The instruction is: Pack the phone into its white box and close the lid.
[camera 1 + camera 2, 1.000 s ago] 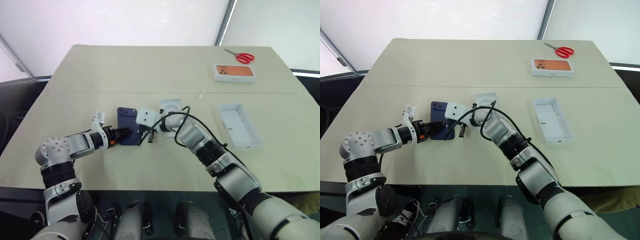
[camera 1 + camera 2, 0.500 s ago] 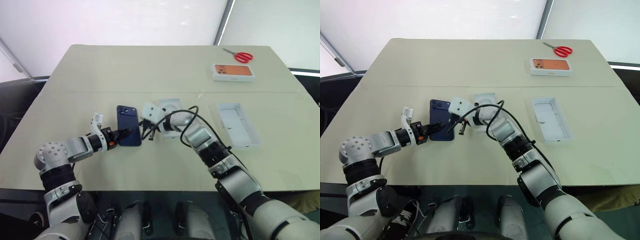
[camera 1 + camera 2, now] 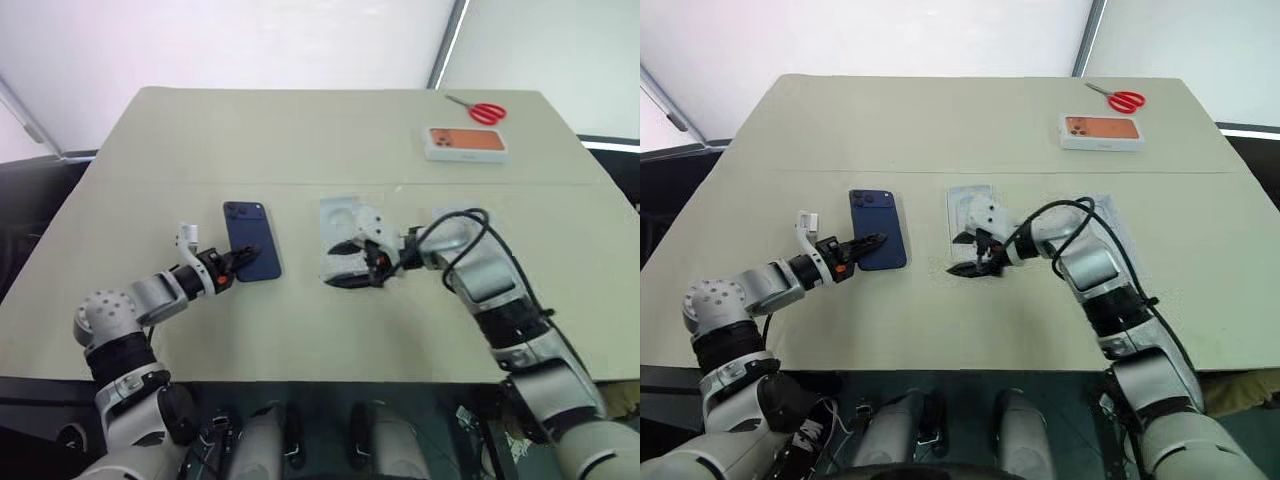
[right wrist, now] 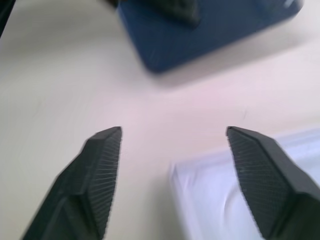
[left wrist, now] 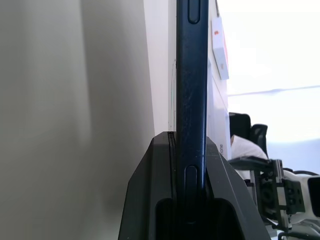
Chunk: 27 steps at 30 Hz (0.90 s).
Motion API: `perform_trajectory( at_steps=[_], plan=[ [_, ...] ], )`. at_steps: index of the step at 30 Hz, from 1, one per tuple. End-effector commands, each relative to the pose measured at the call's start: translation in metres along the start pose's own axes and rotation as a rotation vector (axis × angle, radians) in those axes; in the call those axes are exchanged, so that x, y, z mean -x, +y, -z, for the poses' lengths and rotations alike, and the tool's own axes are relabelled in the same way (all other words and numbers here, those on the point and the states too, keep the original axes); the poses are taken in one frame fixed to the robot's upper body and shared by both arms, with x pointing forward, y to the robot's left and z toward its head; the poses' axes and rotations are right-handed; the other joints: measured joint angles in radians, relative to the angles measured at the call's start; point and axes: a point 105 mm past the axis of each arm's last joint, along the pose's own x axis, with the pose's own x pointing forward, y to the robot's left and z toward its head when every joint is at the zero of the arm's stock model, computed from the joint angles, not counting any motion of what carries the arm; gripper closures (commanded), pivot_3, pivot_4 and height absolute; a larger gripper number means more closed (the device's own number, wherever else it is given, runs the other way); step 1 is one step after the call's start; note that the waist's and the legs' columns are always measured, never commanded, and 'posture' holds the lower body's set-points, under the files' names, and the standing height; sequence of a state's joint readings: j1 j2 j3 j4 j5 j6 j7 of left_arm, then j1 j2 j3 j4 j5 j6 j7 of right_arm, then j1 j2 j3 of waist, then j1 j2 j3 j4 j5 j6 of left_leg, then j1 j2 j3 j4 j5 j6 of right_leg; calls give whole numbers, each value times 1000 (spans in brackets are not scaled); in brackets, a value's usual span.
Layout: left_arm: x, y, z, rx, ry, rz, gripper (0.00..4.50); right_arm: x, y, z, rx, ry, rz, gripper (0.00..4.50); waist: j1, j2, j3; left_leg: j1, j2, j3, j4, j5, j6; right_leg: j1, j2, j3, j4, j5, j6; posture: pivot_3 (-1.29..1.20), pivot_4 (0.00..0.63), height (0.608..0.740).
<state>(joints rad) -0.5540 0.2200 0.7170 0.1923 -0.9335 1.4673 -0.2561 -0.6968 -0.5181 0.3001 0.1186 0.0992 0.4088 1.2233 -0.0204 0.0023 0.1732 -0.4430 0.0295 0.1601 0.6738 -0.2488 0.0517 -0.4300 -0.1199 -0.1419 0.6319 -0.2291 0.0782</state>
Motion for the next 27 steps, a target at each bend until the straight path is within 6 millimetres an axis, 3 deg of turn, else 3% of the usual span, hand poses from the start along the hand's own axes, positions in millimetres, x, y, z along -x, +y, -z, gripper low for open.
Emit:
perform_trajectory(
  at_steps=[1,8,17,22,27],
  plan=[
    [-2,-20,-7,-59,-20,71,4500,10,-5,2,142,57,17,1198,1,-1,1,0,0,0,0,0,0,0,0,0,0,0,0,0,150,738],
    [-8,-24,-5,-73,-10,76,4500,7,-14,22,205,138,33,1198,6,-3,2,0,0,0,0,0,0,0,1,0,0,0,0,0,150,738],
    [-9,-26,-1,-78,-6,76,4500,2,-18,28,176,138,32,1198,5,-4,2,0,0,0,1,0,0,1,0,0,0,0,0,0,150,738],
    [-8,-28,-1,-81,-16,80,4500,1,-16,34,172,165,24,3421,5,-4,2,0,0,0,1,0,0,1,0,0,0,0,0,0,150,738],
    [-9,-30,-1,-82,-18,83,4500,-1,-17,30,159,148,28,3421,4,-4,2,0,1,-1,2,0,0,2,0,0,0,0,0,0,150,738]
  ],
)
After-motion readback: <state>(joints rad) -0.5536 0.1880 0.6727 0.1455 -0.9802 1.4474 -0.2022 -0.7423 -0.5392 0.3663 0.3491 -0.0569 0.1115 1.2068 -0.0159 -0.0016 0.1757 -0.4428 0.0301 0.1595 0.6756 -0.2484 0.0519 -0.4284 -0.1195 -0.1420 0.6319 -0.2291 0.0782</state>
